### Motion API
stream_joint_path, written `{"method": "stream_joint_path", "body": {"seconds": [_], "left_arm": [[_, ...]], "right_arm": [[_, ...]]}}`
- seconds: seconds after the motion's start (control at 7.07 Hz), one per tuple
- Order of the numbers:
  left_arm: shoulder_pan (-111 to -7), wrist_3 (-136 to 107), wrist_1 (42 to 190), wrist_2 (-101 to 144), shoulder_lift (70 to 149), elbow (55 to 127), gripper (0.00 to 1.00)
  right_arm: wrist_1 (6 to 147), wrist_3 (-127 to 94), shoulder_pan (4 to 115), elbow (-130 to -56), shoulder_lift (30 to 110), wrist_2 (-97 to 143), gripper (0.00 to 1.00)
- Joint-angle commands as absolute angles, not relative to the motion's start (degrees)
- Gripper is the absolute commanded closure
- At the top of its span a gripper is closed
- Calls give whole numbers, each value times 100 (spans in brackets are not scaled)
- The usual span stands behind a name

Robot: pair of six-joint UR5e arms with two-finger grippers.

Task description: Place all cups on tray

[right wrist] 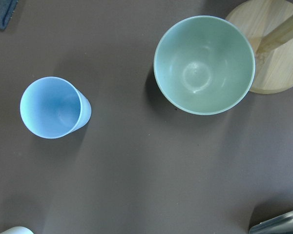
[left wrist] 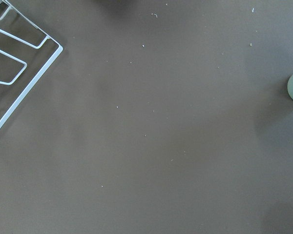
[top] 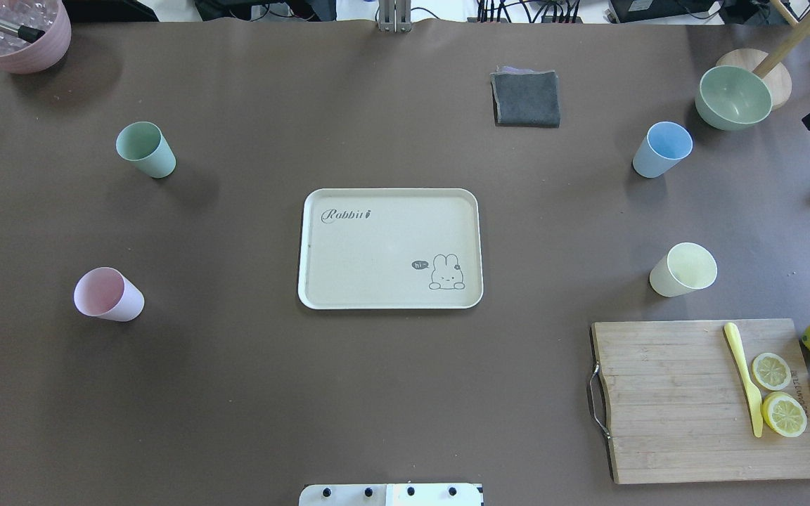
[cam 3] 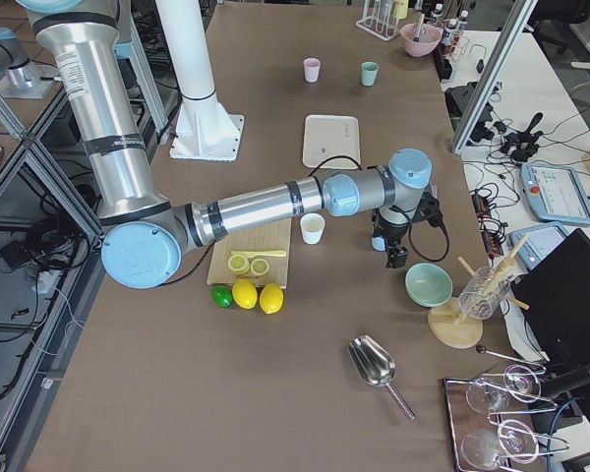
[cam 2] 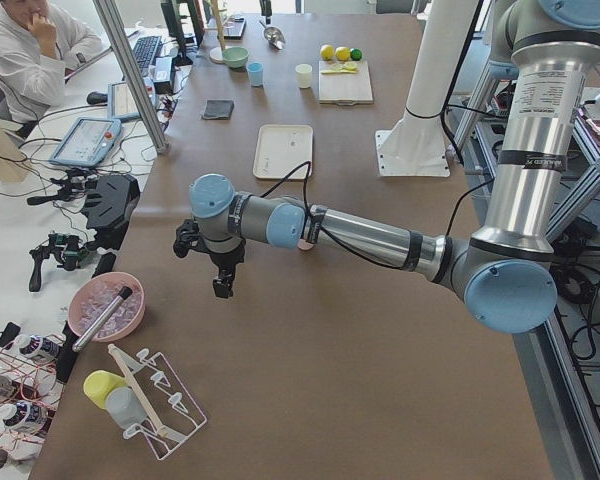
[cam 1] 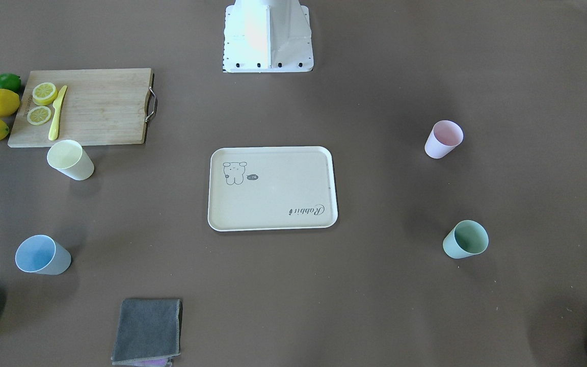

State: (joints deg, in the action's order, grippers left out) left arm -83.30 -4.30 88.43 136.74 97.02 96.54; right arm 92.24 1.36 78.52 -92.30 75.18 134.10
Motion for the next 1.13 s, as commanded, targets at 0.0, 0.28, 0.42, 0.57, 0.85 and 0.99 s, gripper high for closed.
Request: {"method": "stream_joint_path", "body": {"seconds": [0.0, 0.28, 0.42, 0.57, 0.85, 0.99], "left_arm": [[-8297, -466, 9052, 13719, 9624, 9782, 2], [-8166, -772, 9053, 13737, 9624, 9923, 2], [-8139, -826, 9053, 13729, 9624, 9923, 2], [-8130, -844, 9044, 13729, 9624, 9958, 2], [-8121, -852, 9044, 13694, 9615, 9949, 2], [-7947, -1349, 9192, 13676, 9624, 9993, 2]], "right_arm": [[9237, 123, 7709, -9745, 7795, 13386, 0], [9229, 97, 7515, -9677, 7805, 13342, 0], [9229, 88, 7515, -9685, 7813, 13350, 0], [9237, 44, 7480, -9668, 7822, 13351, 0], [9237, -409, 7375, -9790, 7840, 13412, 0], [9229, -979, 7026, -10165, 7988, 13386, 2]]}}
